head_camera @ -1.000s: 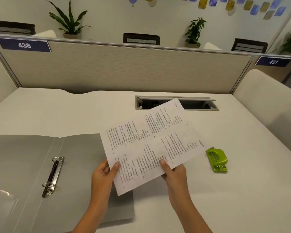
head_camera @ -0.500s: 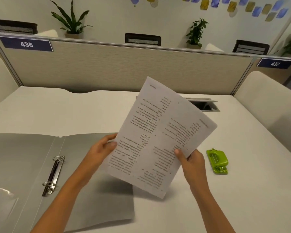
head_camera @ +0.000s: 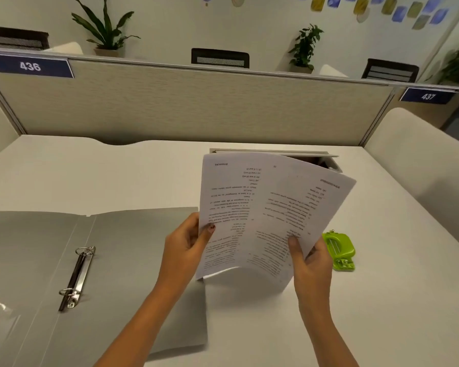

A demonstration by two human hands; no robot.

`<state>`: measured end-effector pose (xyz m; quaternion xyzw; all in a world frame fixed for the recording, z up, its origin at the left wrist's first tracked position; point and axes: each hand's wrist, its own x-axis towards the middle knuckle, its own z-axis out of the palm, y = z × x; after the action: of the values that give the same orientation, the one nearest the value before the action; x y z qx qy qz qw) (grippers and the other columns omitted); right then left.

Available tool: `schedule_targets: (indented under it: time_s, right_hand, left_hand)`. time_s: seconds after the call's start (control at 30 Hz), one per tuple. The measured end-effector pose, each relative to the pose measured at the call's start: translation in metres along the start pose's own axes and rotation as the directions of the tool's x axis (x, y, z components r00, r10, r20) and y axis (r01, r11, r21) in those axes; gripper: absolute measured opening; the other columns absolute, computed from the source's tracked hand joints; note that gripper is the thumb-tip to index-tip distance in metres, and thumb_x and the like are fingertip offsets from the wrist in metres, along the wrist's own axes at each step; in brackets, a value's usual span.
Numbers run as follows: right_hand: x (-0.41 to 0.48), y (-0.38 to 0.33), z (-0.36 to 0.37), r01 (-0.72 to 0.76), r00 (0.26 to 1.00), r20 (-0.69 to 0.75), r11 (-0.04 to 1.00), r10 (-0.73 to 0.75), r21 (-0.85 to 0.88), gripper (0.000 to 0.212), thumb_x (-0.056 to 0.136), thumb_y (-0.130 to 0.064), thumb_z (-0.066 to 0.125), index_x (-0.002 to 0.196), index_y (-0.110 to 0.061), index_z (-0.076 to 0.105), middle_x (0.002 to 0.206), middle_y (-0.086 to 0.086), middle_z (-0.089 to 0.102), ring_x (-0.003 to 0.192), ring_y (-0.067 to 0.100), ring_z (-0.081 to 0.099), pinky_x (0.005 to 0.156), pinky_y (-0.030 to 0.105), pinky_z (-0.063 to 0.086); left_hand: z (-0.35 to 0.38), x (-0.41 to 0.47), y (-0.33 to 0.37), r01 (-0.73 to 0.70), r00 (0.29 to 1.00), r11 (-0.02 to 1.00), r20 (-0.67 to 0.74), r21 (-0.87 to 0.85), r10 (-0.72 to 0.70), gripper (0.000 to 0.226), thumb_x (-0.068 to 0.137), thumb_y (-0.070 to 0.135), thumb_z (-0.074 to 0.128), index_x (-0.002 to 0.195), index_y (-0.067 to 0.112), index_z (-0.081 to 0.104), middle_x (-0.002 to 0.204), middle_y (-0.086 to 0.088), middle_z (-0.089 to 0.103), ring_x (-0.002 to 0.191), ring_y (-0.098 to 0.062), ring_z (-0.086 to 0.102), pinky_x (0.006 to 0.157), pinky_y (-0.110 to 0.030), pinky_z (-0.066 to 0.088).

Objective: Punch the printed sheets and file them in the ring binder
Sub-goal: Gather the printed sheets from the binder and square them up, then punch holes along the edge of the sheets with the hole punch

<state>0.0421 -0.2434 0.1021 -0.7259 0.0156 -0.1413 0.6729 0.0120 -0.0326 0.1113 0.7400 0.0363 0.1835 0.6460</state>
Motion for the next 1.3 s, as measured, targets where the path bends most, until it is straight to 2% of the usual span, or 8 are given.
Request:
schedule_targets:
  time_s: [0.17, 0.3, 0.6, 0.77, 0.87, 0.93, 1.1, 1.3]
  right_hand:
    - [0.001, -0.005, -0.006, 0.030, 0.998, -0.052, 0.998, -0.027, 0.059, 0.029, 0.091, -0.016, 0.059, 0.119, -0.010, 0.057, 0.106, -0.003, 0.067, 0.092, 0.006, 0.066, 0.064, 0.011, 0.053]
    - [0.000, 0.004, -0.006, 0.054, 0.998, -0.035, 0.998, -0.056, -0.045, 0.031, 0.090, -0.021, 0.061, 0.120, -0.011, 0.057, 0.107, 0.000, 0.066, 0.098, 0.017, 0.064, 0.067, 0.013, 0.056]
    - [-0.003, 0.015, -0.008, 0.032, 0.998, -0.054, 0.999, -0.034, -0.041, 0.024, 0.092, -0.016, 0.060, 0.116, -0.016, 0.058, 0.108, 0.003, 0.068, 0.098, 0.020, 0.065, 0.068, 0.012, 0.055]
    - [-0.005, 0.022, -0.007, 0.017, 0.999, -0.037, 0.997, -0.020, -0.078, 0.025, 0.093, -0.017, 0.059, 0.106, -0.038, 0.053, 0.106, -0.005, 0.066, 0.097, 0.013, 0.064, 0.068, 0.013, 0.056]
    - [-0.004, 0.026, -0.010, 0.006, 0.999, -0.047, 0.994, -0.011, -0.107, 0.020, 0.093, -0.018, 0.059, 0.111, -0.026, 0.056, 0.107, 0.000, 0.067, 0.097, 0.016, 0.065, 0.071, 0.019, 0.058]
    - [-0.002, 0.027, -0.012, 0.013, 0.998, -0.058, 0.993, -0.020, -0.118, 0.020, 0.093, -0.019, 0.060, 0.112, -0.019, 0.056, 0.106, 0.000, 0.067, 0.095, 0.015, 0.065, 0.070, 0.017, 0.058]
    - [0.008, 0.026, -0.021, -0.009, 0.996, -0.086, 0.992, -0.002, -0.126, 0.019, 0.090, -0.018, 0.064, 0.109, -0.016, 0.059, 0.101, -0.005, 0.069, 0.086, 0.006, 0.067, 0.063, 0.011, 0.053]
    - [0.021, 0.038, -0.043, -0.059, 0.984, -0.173, 0.985, 0.030, -0.163, 0.023, 0.091, -0.015, 0.063, 0.113, -0.018, 0.060, 0.103, -0.007, 0.068, 0.086, -0.005, 0.065, 0.068, 0.007, 0.052]
  left_hand:
    - [0.008, -0.002, 0.006, -0.065, 0.997, 0.998, -0.051, -0.007, 0.065, 0.022, 0.090, 0.033, 0.055, 0.108, 0.022, 0.063, 0.100, 0.012, 0.072, 0.091, -0.014, 0.071, 0.071, -0.033, 0.061]
    - [0.015, -0.002, 0.005, 0.003, 1.000, 1.000, -0.023, 0.006, -0.003, 0.031, 0.086, 0.050, 0.054, 0.111, 0.033, 0.061, 0.102, 0.023, 0.069, 0.092, -0.007, 0.069, 0.068, -0.028, 0.060]
    - [0.026, -0.009, -0.003, 0.080, 0.996, 0.997, -0.032, -0.018, -0.081, 0.016, 0.086, 0.038, 0.053, 0.100, 0.034, 0.060, 0.094, 0.018, 0.071, 0.087, -0.004, 0.069, 0.065, -0.025, 0.060]
    - [0.031, -0.015, -0.018, 0.118, 0.993, 0.993, -0.004, 0.030, -0.118, 0.019, 0.087, 0.030, 0.061, 0.105, 0.035, 0.060, 0.097, 0.022, 0.070, 0.089, -0.003, 0.068, 0.066, -0.017, 0.057]
    - [0.034, -0.017, -0.022, 0.116, 0.993, 0.992, 0.004, 0.051, -0.116, 0.021, 0.089, 0.022, 0.062, 0.108, 0.031, 0.060, 0.103, 0.016, 0.067, 0.090, 0.003, 0.067, 0.067, -0.016, 0.057]
    - [0.034, -0.016, -0.021, 0.124, 0.992, 0.991, 0.004, 0.050, -0.124, 0.018, 0.090, 0.020, 0.063, 0.105, 0.030, 0.062, 0.101, 0.015, 0.069, 0.088, 0.003, 0.068, 0.067, -0.018, 0.058]
    - [0.037, -0.008, -0.022, 0.192, 0.981, 0.981, 0.021, 0.027, -0.192, 0.011, 0.088, 0.019, 0.066, 0.097, 0.026, 0.068, 0.093, 0.007, 0.075, 0.082, -0.009, 0.073, 0.067, -0.025, 0.060]
    - [0.051, -0.001, -0.037, 0.400, 0.912, 0.916, 0.100, -0.013, -0.397, 0.020, 0.088, 0.021, 0.067, 0.108, 0.019, 0.070, 0.098, 0.003, 0.076, 0.086, -0.015, 0.073, 0.080, -0.039, 0.059]
